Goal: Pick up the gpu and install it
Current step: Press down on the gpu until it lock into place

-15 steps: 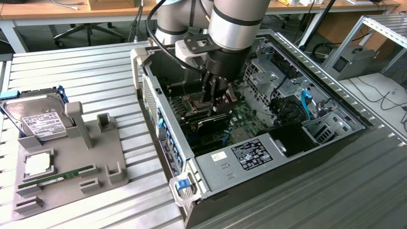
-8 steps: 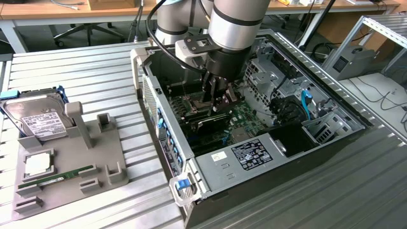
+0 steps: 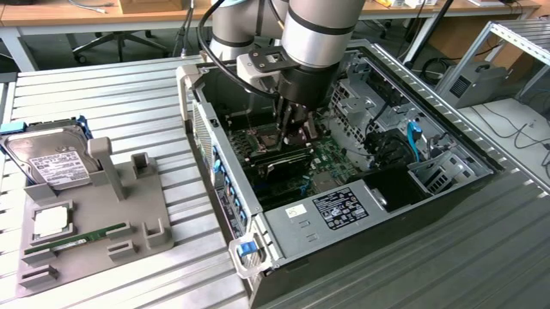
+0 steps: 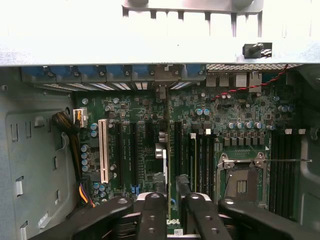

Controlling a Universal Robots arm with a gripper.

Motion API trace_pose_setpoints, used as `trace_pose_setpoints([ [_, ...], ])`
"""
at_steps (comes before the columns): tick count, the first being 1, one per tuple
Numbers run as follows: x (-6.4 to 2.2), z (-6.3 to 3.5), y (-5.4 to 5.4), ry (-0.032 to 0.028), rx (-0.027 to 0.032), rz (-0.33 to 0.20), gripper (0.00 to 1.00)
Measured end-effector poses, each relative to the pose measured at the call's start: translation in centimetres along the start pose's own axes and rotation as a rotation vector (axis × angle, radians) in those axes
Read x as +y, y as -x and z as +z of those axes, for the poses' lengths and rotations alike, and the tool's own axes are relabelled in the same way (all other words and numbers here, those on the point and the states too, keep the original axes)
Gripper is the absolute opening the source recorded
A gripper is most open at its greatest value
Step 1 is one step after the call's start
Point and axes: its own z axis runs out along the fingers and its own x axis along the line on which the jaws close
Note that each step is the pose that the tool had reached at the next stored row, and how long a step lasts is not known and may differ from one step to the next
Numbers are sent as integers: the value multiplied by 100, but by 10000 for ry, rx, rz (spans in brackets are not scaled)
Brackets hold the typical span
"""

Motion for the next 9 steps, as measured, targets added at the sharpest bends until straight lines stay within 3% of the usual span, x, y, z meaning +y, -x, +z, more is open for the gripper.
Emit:
trace_pose_setpoints([
  [1, 0, 0, 0, 0, 0, 0, 13],
  [2, 0, 0, 0, 0, 0, 0, 11],
  [9, 0, 0, 0, 0, 0, 0, 11],
])
